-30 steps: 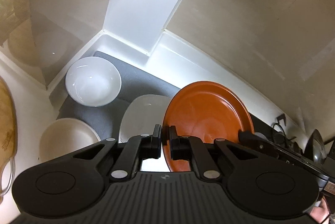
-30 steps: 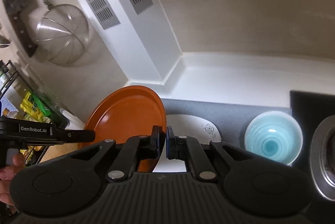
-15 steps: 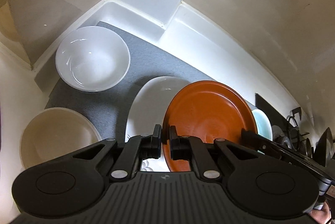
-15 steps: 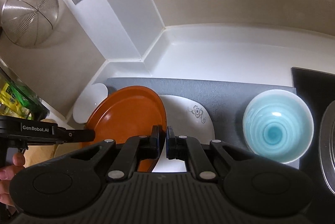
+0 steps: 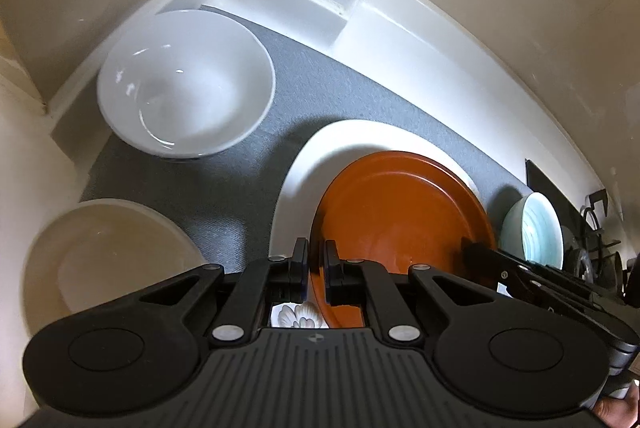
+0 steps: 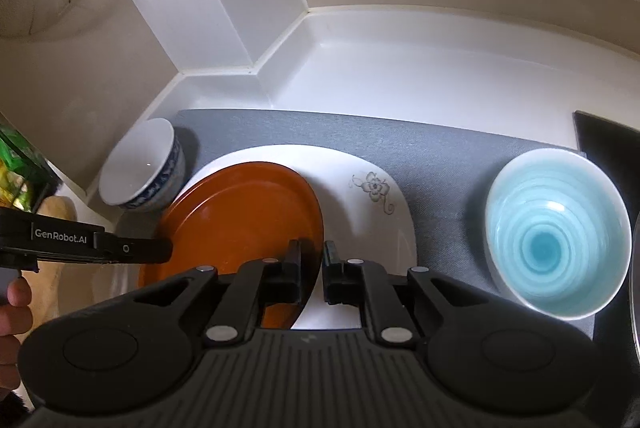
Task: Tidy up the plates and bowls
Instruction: 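Carry the brown plate with both grippers onto the stacked white plates, then open both grippers and release the brown plate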
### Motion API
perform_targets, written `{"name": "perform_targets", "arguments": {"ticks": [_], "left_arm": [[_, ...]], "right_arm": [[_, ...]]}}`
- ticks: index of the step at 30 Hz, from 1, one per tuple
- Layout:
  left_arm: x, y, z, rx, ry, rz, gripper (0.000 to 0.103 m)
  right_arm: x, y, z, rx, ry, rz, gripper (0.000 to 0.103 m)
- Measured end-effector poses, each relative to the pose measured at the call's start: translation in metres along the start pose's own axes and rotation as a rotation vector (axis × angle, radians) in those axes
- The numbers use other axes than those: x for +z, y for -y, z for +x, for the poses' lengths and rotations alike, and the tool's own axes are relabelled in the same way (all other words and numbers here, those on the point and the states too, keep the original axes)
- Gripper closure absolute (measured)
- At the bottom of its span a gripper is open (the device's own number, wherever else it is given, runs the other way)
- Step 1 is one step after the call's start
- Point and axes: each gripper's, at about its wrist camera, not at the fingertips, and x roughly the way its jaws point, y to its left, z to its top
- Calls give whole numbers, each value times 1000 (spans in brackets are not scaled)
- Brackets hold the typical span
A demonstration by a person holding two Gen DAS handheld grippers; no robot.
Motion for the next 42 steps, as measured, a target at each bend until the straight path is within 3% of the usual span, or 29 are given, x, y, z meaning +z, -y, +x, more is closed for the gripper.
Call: {"name": "perform_targets", "arguments": {"ticks": [14, 20, 23, 25, 26, 27, 28, 30, 31, 34, 38, 42], "left_arm": [[-7, 22, 32, 71, 4, 127, 96], [-11, 32, 34, 88, 6, 158, 96], [-14, 34, 24, 89, 3, 152, 90], [-18, 36, 15, 103, 15, 168, 77], [-21, 36, 10, 113, 19, 170, 62], [-23, 34, 4, 120, 24, 167, 56], [-25, 31, -4, 106, 35, 163, 54], [-29, 21, -22, 141, 64, 142, 37], [-31, 14, -31, 171, 86, 121, 34], [-34, -12, -58, 175, 136, 37, 31], [-31, -41, -78, 187, 183, -41, 30], [-27, -60, -82, 216, 184, -79, 30]], "right_arm": [[-13, 19, 25, -43, -23, 35, 87], [-11, 15, 24, -75, -24, -26, 84], [-11, 14, 19, -60, -22, -33, 64], [-11, 14, 12, -52, -8, -35, 54], [-12, 14, 7, -45, 2, -35, 52], [-13, 15, 1, -39, 9, -33, 45], [-15, 16, -4, -35, 14, -31, 34], [-18, 18, -14, -19, 27, -33, 16], [-20, 19, -19, -11, 32, -38, 12], [-26, 19, -32, -19, 41, -74, 6], [-34, 19, -41, -28, 60, -90, 6], [-36, 16, -31, -72, 45, -99, 6]]}}
